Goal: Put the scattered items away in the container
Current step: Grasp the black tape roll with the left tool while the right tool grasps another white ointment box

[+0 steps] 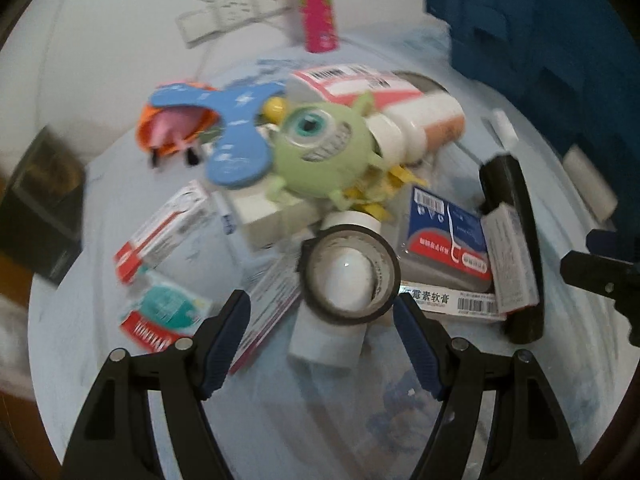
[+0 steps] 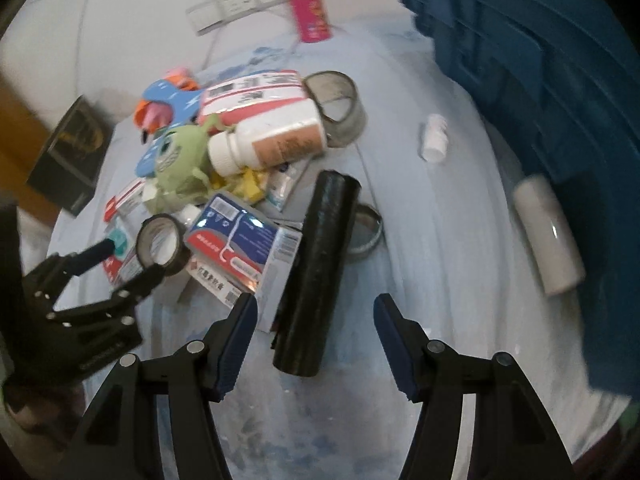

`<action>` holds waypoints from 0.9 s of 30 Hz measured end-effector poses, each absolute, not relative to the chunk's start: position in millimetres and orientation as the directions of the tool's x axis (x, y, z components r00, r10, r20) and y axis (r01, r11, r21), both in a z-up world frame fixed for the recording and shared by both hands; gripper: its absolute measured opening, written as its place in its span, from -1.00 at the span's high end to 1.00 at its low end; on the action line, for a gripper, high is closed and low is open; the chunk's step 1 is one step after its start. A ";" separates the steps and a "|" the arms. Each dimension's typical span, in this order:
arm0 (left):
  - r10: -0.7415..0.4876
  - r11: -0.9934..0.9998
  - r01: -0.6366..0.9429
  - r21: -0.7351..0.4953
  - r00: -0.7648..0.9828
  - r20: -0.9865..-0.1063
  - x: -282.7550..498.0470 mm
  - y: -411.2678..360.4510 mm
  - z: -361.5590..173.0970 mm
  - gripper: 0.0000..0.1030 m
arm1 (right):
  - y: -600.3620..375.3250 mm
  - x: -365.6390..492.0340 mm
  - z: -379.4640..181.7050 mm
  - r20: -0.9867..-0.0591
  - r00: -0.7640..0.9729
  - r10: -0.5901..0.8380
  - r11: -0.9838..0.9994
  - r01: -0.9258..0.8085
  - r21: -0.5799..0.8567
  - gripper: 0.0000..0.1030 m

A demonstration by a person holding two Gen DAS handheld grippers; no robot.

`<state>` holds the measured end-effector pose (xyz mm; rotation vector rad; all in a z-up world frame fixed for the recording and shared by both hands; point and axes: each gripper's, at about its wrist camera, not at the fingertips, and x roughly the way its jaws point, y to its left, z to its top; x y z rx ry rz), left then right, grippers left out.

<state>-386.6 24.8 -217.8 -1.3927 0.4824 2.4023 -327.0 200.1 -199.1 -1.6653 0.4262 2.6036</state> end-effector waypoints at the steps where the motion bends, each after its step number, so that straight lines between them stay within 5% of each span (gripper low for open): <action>1: 0.110 -0.881 -0.454 0.133 -0.471 -0.875 -388.6 27.2 -222.2 -0.43 | 198.0 -324.9 -201.5 -0.894 -0.431 -0.118 -0.957 -0.191 0.218 -0.19; 2: 0.116 -0.869 -0.475 0.139 -0.468 -0.876 -391.0 29.0 -226.6 -0.43 | 196.1 -323.7 -203.7 -0.895 -0.432 -0.109 -0.953 -0.212 0.219 -0.19; 5: 0.166 -0.847 -0.521 0.103 -0.444 -0.880 -394.5 27.6 -230.6 0.02 | 187.6 -324.6 -209.6 -0.898 -0.427 -0.102 -0.944 -0.242 0.223 -0.19; 13: 0.214 -0.829 -0.553 0.082 -0.448 -0.868 -400.9 22.9 -229.2 0.08 | 163.3 -346.2 -230.8 -0.910 -0.410 -0.061 -0.949 -0.259 0.181 -0.06; 14: 0.219 -0.826 -0.557 0.083 -0.453 -0.864 -400.7 22.6 -228.3 0.16 | 160.9 -348.4 -231.3 -0.912 -0.408 -0.046 -0.953 -0.256 0.163 0.05; 16: 0.210 -0.827 -0.553 0.103 -0.474 -0.855 -399.5 21.8 -224.2 0.63 | 157.6 -351.0 -230.1 -0.912 -0.408 -0.032 -0.957 -0.250 0.146 0.12; 17: 0.220 -0.827 -0.555 0.088 -0.464 -0.858 -400.4 20.5 -223.4 0.67 | 156.0 -351.7 -228.9 -0.912 -0.410 -0.029 -0.959 -0.245 0.140 0.18; 20: 0.230 -0.831 -0.552 0.065 -0.449 -0.864 -401.5 15.2 -222.3 0.67 | 150.4 -351.1 -223.9 -0.906 -0.422 -0.044 -0.964 -0.219 0.149 0.56; 23: 0.235 -0.842 -0.538 0.044 -0.438 -0.868 -401.9 9.2 -222.0 0.66 | 148.0 -350.3 -225.6 -0.912 -0.407 -0.046 -0.968 -0.207 0.141 0.59; 27: 0.212 -0.851 -0.523 0.048 -0.426 -0.880 -400.0 3.8 -226.2 0.23 | 146.8 -345.5 -232.7 -0.915 -0.397 -0.069 -0.964 -0.210 0.164 0.62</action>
